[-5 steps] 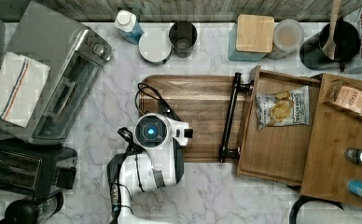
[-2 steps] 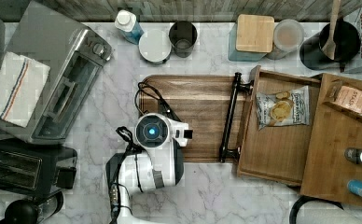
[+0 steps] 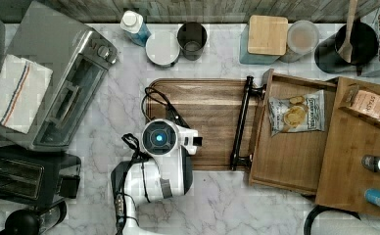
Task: Place the butter on the board.
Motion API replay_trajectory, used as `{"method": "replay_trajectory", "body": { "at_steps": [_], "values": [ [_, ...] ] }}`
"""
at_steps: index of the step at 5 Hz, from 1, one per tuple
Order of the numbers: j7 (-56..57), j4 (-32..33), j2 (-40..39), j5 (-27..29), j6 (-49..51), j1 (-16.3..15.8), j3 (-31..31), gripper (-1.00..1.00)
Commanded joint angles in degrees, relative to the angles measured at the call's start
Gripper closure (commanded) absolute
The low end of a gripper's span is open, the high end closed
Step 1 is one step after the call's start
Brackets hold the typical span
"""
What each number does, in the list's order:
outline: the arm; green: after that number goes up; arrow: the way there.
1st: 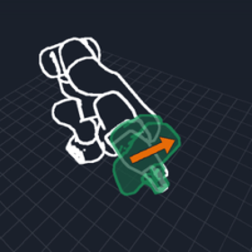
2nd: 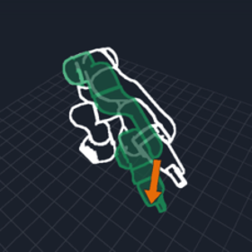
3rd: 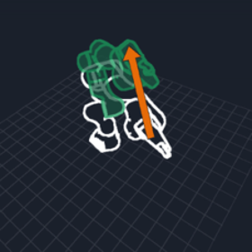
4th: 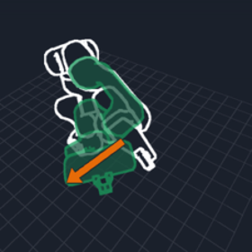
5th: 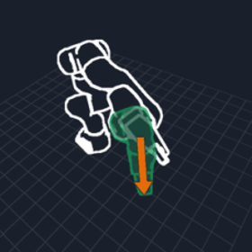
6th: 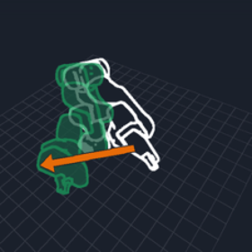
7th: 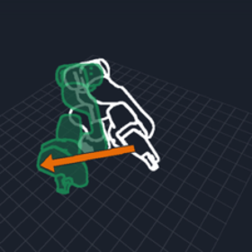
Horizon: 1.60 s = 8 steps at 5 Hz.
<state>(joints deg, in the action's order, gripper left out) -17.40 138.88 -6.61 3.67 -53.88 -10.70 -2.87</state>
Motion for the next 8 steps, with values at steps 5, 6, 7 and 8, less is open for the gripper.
{"method": "replay_trajectory", "body": {
  "at_steps": [5,6,7,8],
  "values": [
    [-1.63,-1.25,1.62,0.67,-0.39,-1.14,-1.75,-1.0],
    [-1.63,-1.26,1.62,0.68,-0.39,-1.18,-1.71,-1.0],
    [-1.7,-1.22,1.62,0.58,-0.38,-0.52,-2.37,-1.0],
    [-1.63,-1.23,1.62,0.67,-0.39,-1.12,-1.77,-1.0]
  ]
}}
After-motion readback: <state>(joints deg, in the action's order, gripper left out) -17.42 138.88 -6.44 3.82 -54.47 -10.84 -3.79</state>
